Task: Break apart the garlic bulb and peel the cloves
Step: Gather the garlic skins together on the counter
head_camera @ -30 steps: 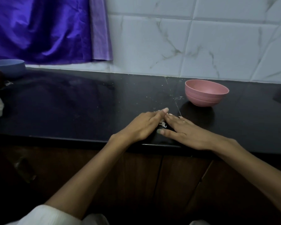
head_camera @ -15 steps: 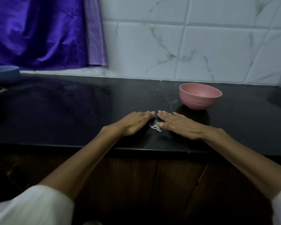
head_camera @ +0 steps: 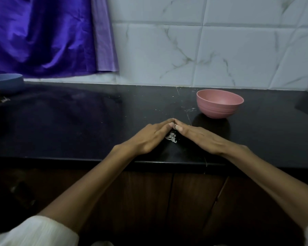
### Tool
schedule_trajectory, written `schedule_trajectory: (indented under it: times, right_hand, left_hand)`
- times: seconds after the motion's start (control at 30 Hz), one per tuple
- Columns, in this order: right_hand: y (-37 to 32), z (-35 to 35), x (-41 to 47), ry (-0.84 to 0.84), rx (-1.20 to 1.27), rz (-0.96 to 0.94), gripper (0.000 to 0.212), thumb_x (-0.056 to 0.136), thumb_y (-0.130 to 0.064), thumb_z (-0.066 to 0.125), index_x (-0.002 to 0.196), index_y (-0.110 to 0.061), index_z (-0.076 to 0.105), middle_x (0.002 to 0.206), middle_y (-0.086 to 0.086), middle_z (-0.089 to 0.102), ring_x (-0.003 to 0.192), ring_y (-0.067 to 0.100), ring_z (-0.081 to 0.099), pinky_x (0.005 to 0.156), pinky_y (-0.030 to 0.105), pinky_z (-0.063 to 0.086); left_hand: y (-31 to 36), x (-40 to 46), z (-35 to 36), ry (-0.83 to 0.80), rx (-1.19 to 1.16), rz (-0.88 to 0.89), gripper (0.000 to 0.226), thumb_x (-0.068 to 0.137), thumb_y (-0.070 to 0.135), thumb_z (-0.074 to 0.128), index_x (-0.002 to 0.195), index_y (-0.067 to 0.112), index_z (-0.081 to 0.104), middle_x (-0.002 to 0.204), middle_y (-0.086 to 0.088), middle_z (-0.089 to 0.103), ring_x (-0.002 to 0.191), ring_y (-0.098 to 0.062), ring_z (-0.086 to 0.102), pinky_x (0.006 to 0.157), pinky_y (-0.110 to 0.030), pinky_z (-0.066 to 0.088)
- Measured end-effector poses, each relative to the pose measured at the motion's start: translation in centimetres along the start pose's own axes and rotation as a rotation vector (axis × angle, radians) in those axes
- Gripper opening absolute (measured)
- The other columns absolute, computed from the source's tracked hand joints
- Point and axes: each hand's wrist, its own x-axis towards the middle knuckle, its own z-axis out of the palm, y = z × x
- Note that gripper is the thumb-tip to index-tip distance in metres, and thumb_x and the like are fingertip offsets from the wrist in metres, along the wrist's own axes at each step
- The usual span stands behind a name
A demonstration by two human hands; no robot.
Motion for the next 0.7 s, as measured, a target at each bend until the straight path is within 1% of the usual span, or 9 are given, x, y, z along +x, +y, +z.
schedule_trajectory:
  times: [0.07, 0.13, 0.17, 0.23, 0.33, 0.43, 0.5, 0.57, 0.7]
  right_hand:
    - [0.0, 0.0, -1.2, 0.016, 0.096, -0.009, 0.079, 0.085, -0.081, 0.031, 0.153, -0.042, 0.019, 0.158, -0.019, 0.027, 0.146, -0.002, 0.017, 0.123, 0.032, 0.009]
    - [-0.4, -0.4, -2.6, 0.005, 0.21, -0.012, 0.085, 0.079, -0.083, 0.033, 0.152, -0.043, 0.016, 0.149, -0.019, 0.043, 0.139, -0.01, 0.026, 0.117, 0.023, 0.011]
    - [-0.7, -0.5, -3.1, 0.001, 0.249, -0.014, 0.083, 0.08, -0.081, 0.031, 0.152, -0.043, 0.015, 0.144, -0.021, 0.049, 0.132, -0.017, 0.031, 0.114, 0.021, 0.012]
    - [-0.7, -0.6, -3.6, 0.016, 0.281, -0.015, 0.073, 0.087, -0.073, 0.029, 0.152, -0.042, 0.017, 0.141, -0.022, 0.052, 0.121, -0.028, 0.034, 0.113, 0.022, 0.013]
    - [-0.8, -0.4, -3.6, 0.043, 0.276, -0.015, 0.068, 0.088, -0.063, 0.027, 0.151, -0.039, 0.024, 0.145, -0.018, 0.049, 0.129, -0.018, 0.034, 0.114, 0.02, 0.016]
    - [-0.6, -0.2, -3.2, 0.035, 0.27, -0.015, 0.074, 0.089, -0.069, 0.031, 0.152, -0.031, 0.032, 0.147, -0.013, 0.048, 0.136, -0.009, 0.034, 0.119, 0.021, 0.018]
    - [-0.4, -0.1, -3.1, 0.035, 0.245, -0.019, 0.084, 0.082, -0.079, 0.033, 0.151, -0.031, 0.033, 0.145, -0.015, 0.05, 0.137, -0.008, 0.035, 0.121, 0.027, 0.016]
    - [-0.4, 0.0, -3.2, 0.04, 0.232, -0.027, 0.086, 0.081, -0.083, 0.031, 0.151, -0.033, 0.032, 0.144, -0.017, 0.051, 0.138, -0.007, 0.033, 0.12, 0.027, 0.015]
    - [-0.6, 0.1, -3.2, 0.041, 0.243, -0.028, 0.075, 0.088, -0.067, 0.031, 0.153, -0.03, 0.028, 0.148, -0.012, 0.048, 0.14, -0.003, 0.032, 0.117, 0.021, 0.015]
  left_hand:
    - [0.4, -1.1, 0.1, 0.009, -0.065, 0.011, 0.047, 0.105, 0.043, 0.028, 0.149, 0.027, 0.039, 0.149, 0.006, 0.046, 0.139, -0.008, 0.037, 0.105, -0.014, 0.025]
    - [0.6, -2.2, 0.1, 0.049, -0.158, -0.009, 0.048, 0.103, 0.048, 0.032, 0.143, 0.026, 0.048, 0.142, 0.006, 0.054, 0.134, -0.005, 0.042, 0.1, -0.01, 0.027]
    - [0.8, -2.7, 0.0, 0.083, -0.212, -0.018, 0.048, 0.102, 0.051, 0.035, 0.139, 0.026, 0.053, 0.138, 0.007, 0.057, 0.132, -0.005, 0.046, 0.103, -0.013, 0.03]
    - [1.8, -4.0, 0.4, 0.176, -0.377, -0.018, 0.045, 0.098, 0.056, 0.042, 0.124, 0.027, 0.065, 0.128, 0.005, 0.065, 0.122, -0.007, 0.057, 0.108, -0.028, 0.04]
    - [4.0, -6.3, 1.7, 0.259, -0.796, -0.091, 0.034, 0.101, 0.036, 0.048, 0.109, 0.01, 0.069, 0.109, -0.009, 0.073, 0.105, -0.017, 0.069, 0.097, -0.038, 0.053]
    - [5.3, -8.4, 3.8, 0.091, -1.166, -0.244, 0.035, 0.101, 0.024, 0.045, 0.105, -0.004, 0.066, 0.107, -0.024, 0.071, 0.101, -0.03, 0.07, 0.091, -0.039, 0.057]
    - [5.2, -9.1, 5.0, -0.055, -1.353, -0.398, 0.034, 0.1, 0.02, 0.044, 0.103, -0.006, 0.067, 0.11, -0.028, 0.069, 0.102, -0.035, 0.069, 0.089, -0.04, 0.057]
    - [4.7, -9.2, 5.9, -0.156, -1.48, -0.537, 0.035, 0.098, 0.016, 0.042, 0.108, -0.008, 0.065, 0.114, -0.029, 0.066, 0.106, -0.038, 0.067, 0.089, -0.042, 0.056]
    - [3.4, -8.9, 6.8, -0.24, -1.626, -0.665, 0.037, 0.097, 0.009, 0.038, 0.117, -0.013, 0.061, 0.12, -0.031, 0.063, 0.11, -0.042, 0.061, 0.09, -0.048, 0.05]
